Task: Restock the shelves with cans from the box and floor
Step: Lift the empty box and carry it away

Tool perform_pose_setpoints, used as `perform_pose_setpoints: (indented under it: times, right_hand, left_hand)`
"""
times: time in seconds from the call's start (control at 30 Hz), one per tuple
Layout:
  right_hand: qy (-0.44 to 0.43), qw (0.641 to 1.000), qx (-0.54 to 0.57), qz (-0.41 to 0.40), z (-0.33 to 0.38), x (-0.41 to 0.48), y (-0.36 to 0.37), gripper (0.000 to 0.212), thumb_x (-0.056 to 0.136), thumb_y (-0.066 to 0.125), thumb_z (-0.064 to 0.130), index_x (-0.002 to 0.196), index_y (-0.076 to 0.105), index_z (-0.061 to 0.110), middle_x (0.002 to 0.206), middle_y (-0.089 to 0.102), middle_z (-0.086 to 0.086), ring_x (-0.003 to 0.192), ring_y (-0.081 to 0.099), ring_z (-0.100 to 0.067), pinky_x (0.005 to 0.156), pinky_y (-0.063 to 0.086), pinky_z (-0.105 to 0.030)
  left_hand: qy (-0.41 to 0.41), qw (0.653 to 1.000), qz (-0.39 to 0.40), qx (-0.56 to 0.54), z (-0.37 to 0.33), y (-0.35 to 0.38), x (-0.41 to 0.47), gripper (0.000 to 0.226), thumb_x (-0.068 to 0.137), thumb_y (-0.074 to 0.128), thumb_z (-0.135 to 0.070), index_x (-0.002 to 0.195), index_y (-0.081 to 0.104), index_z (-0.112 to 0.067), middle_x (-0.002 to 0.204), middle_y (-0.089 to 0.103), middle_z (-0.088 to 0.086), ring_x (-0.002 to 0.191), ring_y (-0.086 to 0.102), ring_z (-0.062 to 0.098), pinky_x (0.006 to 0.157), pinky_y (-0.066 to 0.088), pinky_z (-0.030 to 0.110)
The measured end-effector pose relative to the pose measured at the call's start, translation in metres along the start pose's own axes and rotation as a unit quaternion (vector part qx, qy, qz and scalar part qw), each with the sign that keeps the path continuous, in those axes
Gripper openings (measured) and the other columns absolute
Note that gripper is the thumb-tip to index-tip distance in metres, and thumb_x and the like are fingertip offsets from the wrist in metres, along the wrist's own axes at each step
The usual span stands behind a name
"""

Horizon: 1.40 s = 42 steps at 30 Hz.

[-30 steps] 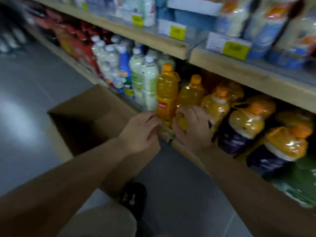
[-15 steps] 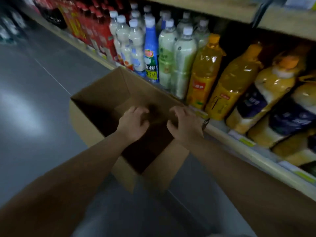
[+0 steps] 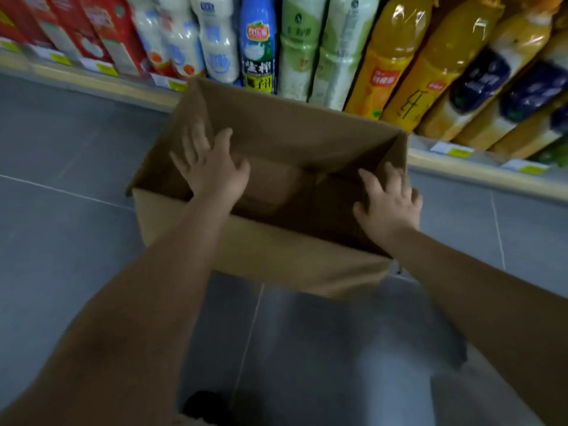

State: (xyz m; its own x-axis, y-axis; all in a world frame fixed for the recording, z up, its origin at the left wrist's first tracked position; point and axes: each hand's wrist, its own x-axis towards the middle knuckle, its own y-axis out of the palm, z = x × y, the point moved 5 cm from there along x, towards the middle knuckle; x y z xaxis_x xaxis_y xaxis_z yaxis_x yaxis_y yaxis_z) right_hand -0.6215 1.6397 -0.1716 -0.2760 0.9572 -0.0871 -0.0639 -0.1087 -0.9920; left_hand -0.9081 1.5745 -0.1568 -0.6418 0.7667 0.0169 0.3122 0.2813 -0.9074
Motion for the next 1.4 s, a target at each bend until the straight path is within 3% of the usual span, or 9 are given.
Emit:
perform_pose_setpoints:
  times: [0.1, 0.2, 0.4, 0.53, 0.63, 0.8, 1.0, 1.27, 1.4]
  right_hand:
    - [0.128, 0.99, 0.047, 0.046, -0.008, -0.019, 0.009, 0.072, 0.092, 0.05, 0.03, 0.149, 0.007, 0.038, 0.159, -0.009, -0.013, 0.145, 0.005, -0.038, 0.11, 0.024, -0.055]
    - [0.179, 0.976, 0.105, 0.071, -0.009, -0.029, 0.013, 0.074, 0.095, 0.047, 0.021, 0.15, 0.0, 0.039, 0.159, -0.01, -0.014, 0.139, 0.026, -0.043, 0.099, 0.04, -0.05]
    - [0.162, 0.976, 0.144, 0.033, -0.033, -0.021, 0.016, 0.074, 0.095, 0.041, 0.012, 0.15, 0.002, 0.041, 0.136, 0.047, -0.02, 0.095, 0.058, -0.037, 0.073, 0.043, -0.037]
    - [0.151, 0.978, 0.138, 0.043, -0.045, -0.007, 0.018, 0.072, 0.096, 0.037, 0.008, 0.15, 0.003, 0.042, 0.136, 0.049, -0.018, 0.097, 0.058, -0.038, 0.071, 0.039, -0.035]
    - [0.155, 0.975, 0.152, 0.044, -0.053, -0.007, 0.019, 0.072, 0.096, 0.037, 0.008, 0.15, 0.003, 0.041, 0.134, 0.053, -0.017, 0.089, 0.058, -0.035, 0.07, 0.039, -0.034]
    - [0.157, 0.971, 0.171, 0.063, -0.07, -0.002, 0.006, 0.069, 0.095, 0.036, 0.008, 0.149, 0.009, 0.041, 0.134, 0.054, -0.015, 0.1, 0.059, -0.039, 0.078, 0.044, -0.04]
    - [0.217, 0.952, 0.162, 0.141, -0.119, -0.023, -0.089, 0.075, 0.091, 0.042, 0.007, 0.147, 0.013, 0.046, 0.128, 0.059, -0.016, 0.098, 0.06, -0.043, 0.077, 0.046, -0.042]
    - [0.324, 0.91, 0.205, 0.159, -0.171, -0.111, -0.251, 0.077, 0.087, 0.045, 0.005, 0.148, 0.017, 0.044, 0.126, 0.06, -0.017, 0.102, 0.059, -0.043, 0.079, 0.047, -0.043]
    - [0.396, 0.877, 0.234, 0.136, -0.173, -0.184, -0.324, 0.077, 0.086, 0.047, 0.004, 0.147, 0.02, 0.043, 0.118, 0.063, -0.017, 0.093, 0.061, -0.041, 0.068, 0.04, -0.034]
  left_hand:
    - [-0.094, 0.994, 0.043, 0.021, 0.046, -0.006, 0.008, 0.066, 0.084, 0.056, -0.044, 0.143, 0.027, -0.038, 0.159, -0.01, 0.007, 0.146, -0.011, 0.029, 0.112, -0.008, 0.062]
    - [-0.125, 0.988, 0.078, 0.051, 0.075, -0.013, 0.015, 0.063, 0.086, 0.052, -0.046, 0.143, 0.028, -0.036, 0.159, -0.004, 0.012, 0.146, -0.003, 0.033, 0.113, -0.003, 0.062]
    - [-0.127, 0.982, 0.087, 0.109, 0.086, -0.02, 0.028, 0.07, 0.087, 0.056, -0.042, 0.145, 0.018, -0.04, 0.15, 0.016, 0.022, 0.134, 0.021, 0.045, 0.105, 0.024, 0.057]
    - [-0.137, 0.973, 0.115, 0.143, 0.092, -0.019, 0.025, 0.074, 0.093, 0.051, -0.039, 0.147, 0.001, -0.042, 0.155, 0.005, 0.024, 0.137, 0.019, 0.046, 0.102, 0.033, 0.054]
    - [-0.114, 0.974, 0.122, 0.15, 0.09, -0.016, 0.026, 0.081, 0.094, 0.05, -0.031, 0.146, -0.011, -0.044, 0.149, 0.025, 0.028, 0.125, 0.041, 0.047, 0.093, 0.041, 0.053]
    - [-0.085, 0.973, 0.132, 0.171, 0.074, -0.028, 0.021, 0.085, 0.091, 0.048, -0.005, 0.147, -0.004, -0.043, 0.122, 0.056, 0.025, 0.105, 0.057, 0.041, 0.084, 0.045, 0.049]
    - [-0.044, 0.965, 0.212, 0.147, 0.009, -0.079, -0.012, 0.076, 0.092, 0.048, -0.009, 0.148, 0.007, -0.04, 0.135, 0.051, 0.02, 0.114, 0.053, 0.041, 0.089, 0.044, 0.045]
    - [0.035, 0.944, 0.283, 0.167, -0.127, -0.191, -0.008, 0.07, 0.092, 0.047, -0.012, 0.148, 0.016, -0.04, 0.132, 0.053, 0.019, 0.112, 0.054, 0.04, 0.088, 0.044, 0.043]
    - [0.087, 0.935, 0.318, 0.134, -0.173, -0.235, -0.015, 0.072, 0.091, 0.05, -0.01, 0.146, 0.018, -0.042, 0.131, 0.054, 0.021, 0.108, 0.056, 0.041, 0.087, 0.047, 0.043]
